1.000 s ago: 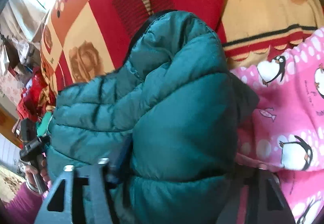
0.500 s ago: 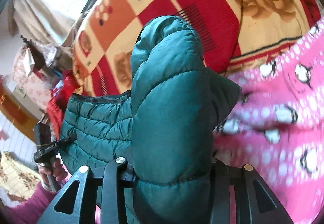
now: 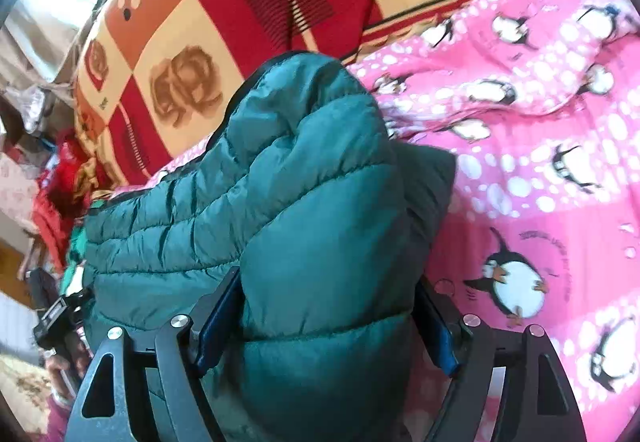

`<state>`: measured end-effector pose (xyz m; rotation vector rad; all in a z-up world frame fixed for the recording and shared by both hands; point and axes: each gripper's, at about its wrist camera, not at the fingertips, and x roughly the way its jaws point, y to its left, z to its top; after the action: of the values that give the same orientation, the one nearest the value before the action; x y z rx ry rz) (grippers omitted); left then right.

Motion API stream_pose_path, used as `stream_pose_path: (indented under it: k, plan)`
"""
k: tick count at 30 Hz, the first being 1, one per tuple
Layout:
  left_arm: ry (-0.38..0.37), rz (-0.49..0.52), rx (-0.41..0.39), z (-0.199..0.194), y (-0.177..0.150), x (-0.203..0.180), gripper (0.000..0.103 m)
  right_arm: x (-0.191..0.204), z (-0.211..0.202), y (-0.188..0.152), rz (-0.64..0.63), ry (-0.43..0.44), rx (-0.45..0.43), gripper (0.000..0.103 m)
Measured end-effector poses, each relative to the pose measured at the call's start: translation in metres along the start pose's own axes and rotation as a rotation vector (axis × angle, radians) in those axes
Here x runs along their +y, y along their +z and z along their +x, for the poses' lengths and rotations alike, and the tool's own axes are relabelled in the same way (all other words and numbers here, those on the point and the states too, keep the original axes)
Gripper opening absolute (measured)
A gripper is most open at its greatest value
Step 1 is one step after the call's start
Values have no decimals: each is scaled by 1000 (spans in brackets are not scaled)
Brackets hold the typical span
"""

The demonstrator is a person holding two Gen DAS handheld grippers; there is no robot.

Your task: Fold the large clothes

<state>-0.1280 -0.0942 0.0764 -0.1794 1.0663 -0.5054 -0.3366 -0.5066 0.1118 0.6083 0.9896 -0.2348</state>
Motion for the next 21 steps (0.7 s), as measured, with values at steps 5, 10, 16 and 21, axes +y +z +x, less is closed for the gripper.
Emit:
stream_pose_path:
  k: [5, 10, 16, 21]
  plan:
    - [168, 146, -137, -41, -10, -33, 87, 28, -44, -5, -111, -146, -115, 77]
    - [226, 190, -222, -61, -26, -63, 87, 61, -60, -13, -144, -167, -164, 77]
    - [215, 223, -256, -59, -51, -102, 87, 105, -54, -33, -178, -196, -213, 79]
    - [220, 250, -248, -49, -65, -123, 87, 128, -44, -49, -223, -221, -220, 79]
